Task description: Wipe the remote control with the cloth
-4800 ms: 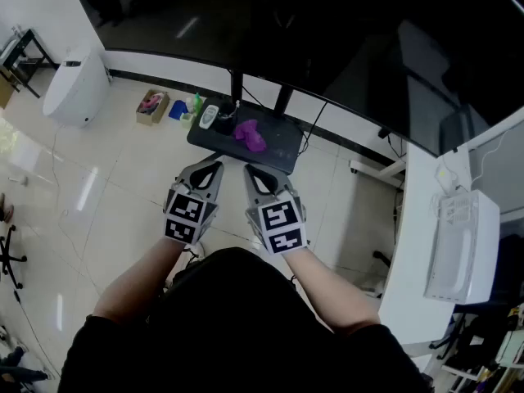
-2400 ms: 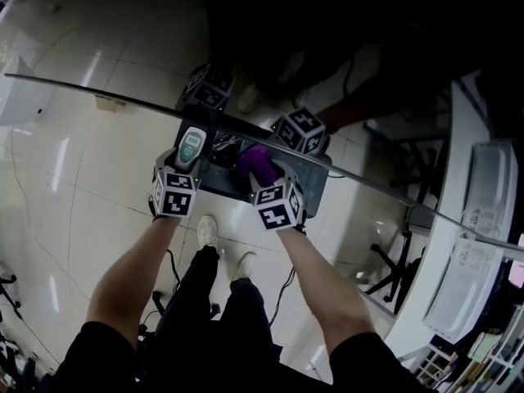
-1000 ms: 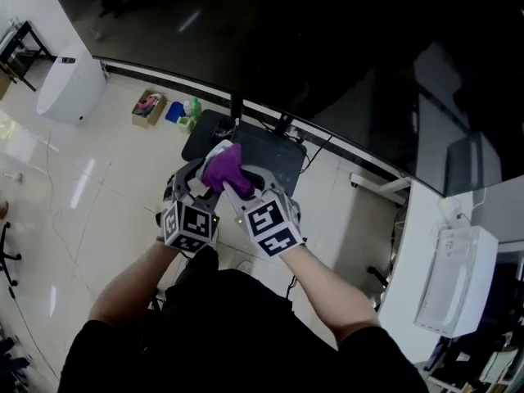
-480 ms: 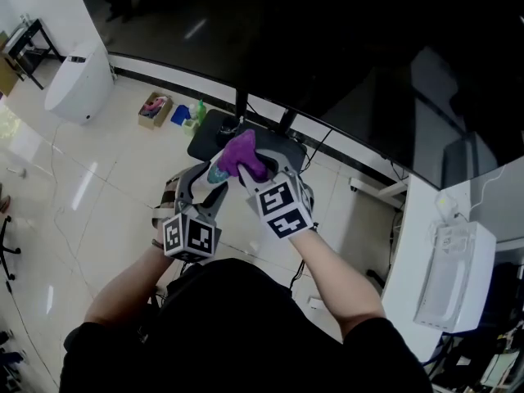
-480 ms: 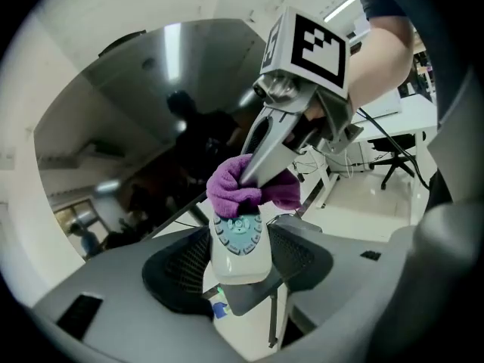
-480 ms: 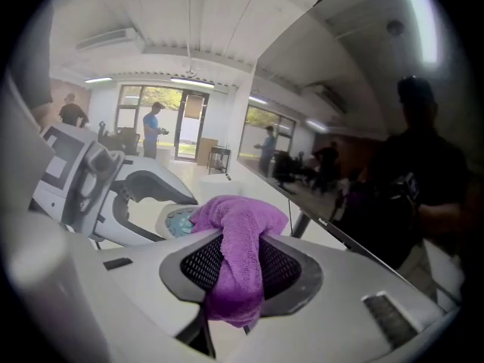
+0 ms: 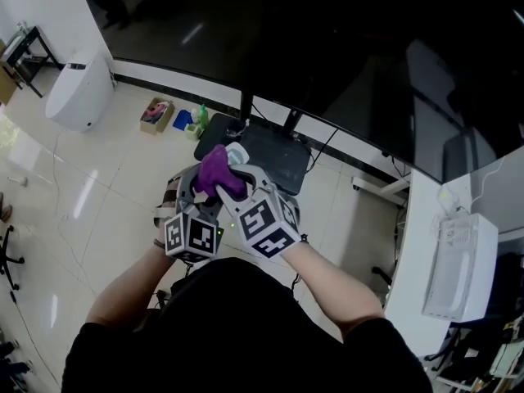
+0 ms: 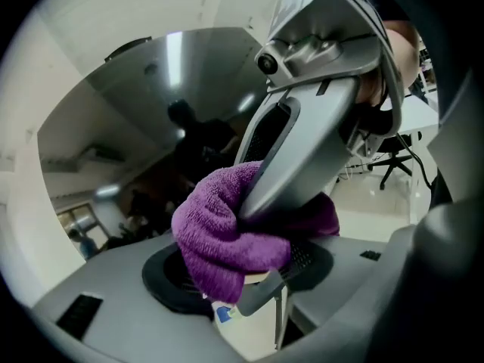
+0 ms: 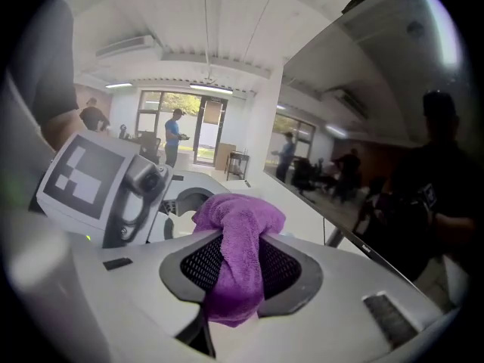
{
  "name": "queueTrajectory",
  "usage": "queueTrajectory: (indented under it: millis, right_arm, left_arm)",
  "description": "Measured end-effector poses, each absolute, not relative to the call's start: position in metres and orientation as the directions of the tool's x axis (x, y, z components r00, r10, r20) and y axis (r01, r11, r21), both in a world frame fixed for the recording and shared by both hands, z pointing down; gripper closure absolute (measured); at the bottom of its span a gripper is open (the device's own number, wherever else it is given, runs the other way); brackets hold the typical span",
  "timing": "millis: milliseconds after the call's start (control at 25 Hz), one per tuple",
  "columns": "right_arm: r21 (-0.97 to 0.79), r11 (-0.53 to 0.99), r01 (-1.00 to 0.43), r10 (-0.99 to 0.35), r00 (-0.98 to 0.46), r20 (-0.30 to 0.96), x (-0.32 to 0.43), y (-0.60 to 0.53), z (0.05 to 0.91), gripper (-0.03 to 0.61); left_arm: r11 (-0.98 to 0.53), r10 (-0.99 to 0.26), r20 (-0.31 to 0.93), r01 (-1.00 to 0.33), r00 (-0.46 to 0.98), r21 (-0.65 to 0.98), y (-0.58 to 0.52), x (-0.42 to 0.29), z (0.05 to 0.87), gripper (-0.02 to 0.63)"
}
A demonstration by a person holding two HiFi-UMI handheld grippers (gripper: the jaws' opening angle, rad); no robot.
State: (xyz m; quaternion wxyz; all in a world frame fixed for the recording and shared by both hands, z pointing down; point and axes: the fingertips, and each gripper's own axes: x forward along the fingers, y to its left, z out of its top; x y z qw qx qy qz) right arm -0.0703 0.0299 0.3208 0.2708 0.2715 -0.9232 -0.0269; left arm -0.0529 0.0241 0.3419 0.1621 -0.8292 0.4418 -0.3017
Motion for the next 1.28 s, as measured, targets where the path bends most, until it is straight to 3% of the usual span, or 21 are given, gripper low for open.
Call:
queueTrajectory:
  millis: [360, 440, 560, 680, 800, 880, 1000, 1280]
  right_arm:
    - [0.220, 0.750, -0.624, -0.648, -0.626, 0.434, -0.033, -0.009, 0.299, 0.446]
    - [0.197, 0.733, -0.652, -0.672, -0.645, 0.365, -0.030, -0.007, 0.281, 0.446]
    - [0.033, 0.705, -0.708, -0.698, -0.686, 0.203, -0.014, -0.002, 0.258, 0.446]
    - [-0.281, 0.710, -0.645, -0.642, -0.758, 0.118, -0.013, 0.007, 0.270, 0.446]
    - [-0.443, 0.719, -0.535, -0.558, -0.825, 0.092, -0.028, 0.020, 0.290, 0.446]
    - [-0.497, 0.732, -0.466, -0.504, -0.861, 0.067, -0.038, 0.030, 0.297, 0.446]
    - [-0.532, 0.732, -0.425, -0.479, -0.877, 0.041, -0.043, 0.034, 0.300, 0.446]
    - [-0.505, 0.698, -0.509, -0.573, -0.819, 0.034, -0.012, -0.008, 0.280, 0.446]
  left_arm:
    - [-0.596, -0.803, 0.361, -0.661, 0.475, -0.455, 0.050, -0.061, 0.345, 0.380]
    - [-0.625, -0.772, 0.359, -0.729, 0.524, -0.279, 0.047, -0.067, 0.349, 0.380]
    - [-0.541, -0.744, 0.242, -0.774, 0.623, 0.329, 0.028, -0.089, 0.343, 0.380]
    - [-0.410, -0.744, 0.013, -0.472, 0.668, 0.780, 0.012, -0.104, 0.325, 0.380]
    - [-0.388, -0.722, -0.216, -0.126, 0.657, 0.913, 0.009, -0.104, 0.305, 0.380]
    - [-0.402, -0.693, -0.305, 0.001, 0.653, 0.916, 0.013, -0.097, 0.295, 0.380]
    - [-0.405, -0.642, -0.347, 0.082, 0.684, 0.910, 0.025, -0.081, 0.292, 0.380]
    - [-0.412, -0.513, -0.352, 0.135, 0.783, 0.901, 0.051, -0.054, 0.293, 0.382]
